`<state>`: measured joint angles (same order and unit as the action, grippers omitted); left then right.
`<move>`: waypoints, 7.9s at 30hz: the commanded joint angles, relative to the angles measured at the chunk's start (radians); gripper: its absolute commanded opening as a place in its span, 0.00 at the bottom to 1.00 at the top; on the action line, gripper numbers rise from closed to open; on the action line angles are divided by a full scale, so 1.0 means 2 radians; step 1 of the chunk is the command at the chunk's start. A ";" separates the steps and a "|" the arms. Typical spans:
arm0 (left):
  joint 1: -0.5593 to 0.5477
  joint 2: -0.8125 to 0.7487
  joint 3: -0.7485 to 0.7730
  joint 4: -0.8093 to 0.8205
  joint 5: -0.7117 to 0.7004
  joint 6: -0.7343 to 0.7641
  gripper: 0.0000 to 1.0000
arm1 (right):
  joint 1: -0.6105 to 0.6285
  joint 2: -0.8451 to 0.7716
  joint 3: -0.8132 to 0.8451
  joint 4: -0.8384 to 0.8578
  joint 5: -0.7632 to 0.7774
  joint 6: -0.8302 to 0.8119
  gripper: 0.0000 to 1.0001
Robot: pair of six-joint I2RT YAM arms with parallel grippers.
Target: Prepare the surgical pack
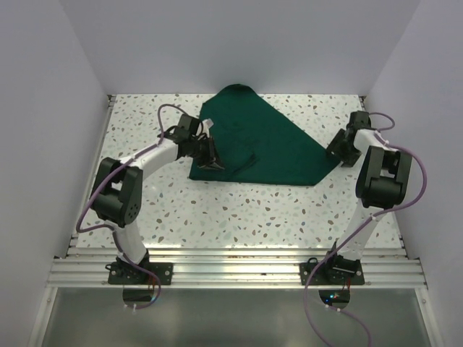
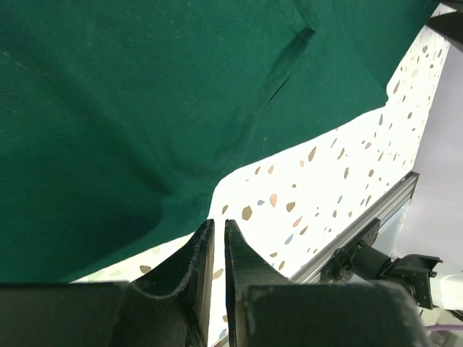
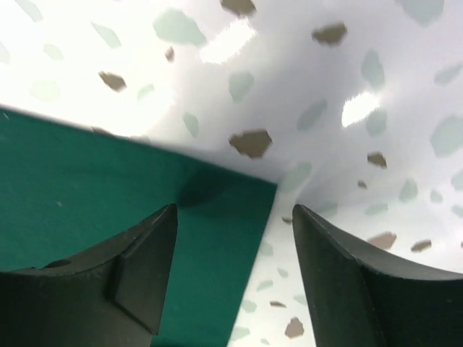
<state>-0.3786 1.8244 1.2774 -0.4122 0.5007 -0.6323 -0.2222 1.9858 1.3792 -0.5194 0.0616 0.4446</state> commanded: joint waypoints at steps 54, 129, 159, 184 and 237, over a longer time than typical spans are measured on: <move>0.159 0.040 -0.037 0.021 -0.032 0.037 0.13 | 0.406 0.126 0.445 -0.053 -0.150 0.082 0.00; 0.140 0.046 0.080 0.043 0.066 -0.006 0.20 | 0.334 0.105 0.307 0.001 -0.382 0.041 0.04; 0.131 0.101 0.049 0.009 0.023 0.025 0.19 | 0.287 -0.016 -0.041 0.102 -0.458 0.007 0.04; 0.157 0.088 0.115 0.080 0.048 0.050 0.32 | 0.225 0.023 0.091 0.119 -0.403 0.083 0.24; 0.157 0.111 0.016 0.062 0.063 0.043 0.02 | 0.210 0.096 0.064 0.053 -0.402 -0.009 0.02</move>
<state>-0.0704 2.1002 1.3197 -0.2802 0.6670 -0.5789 0.2028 2.2311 1.4883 -0.3656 -0.7982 0.4656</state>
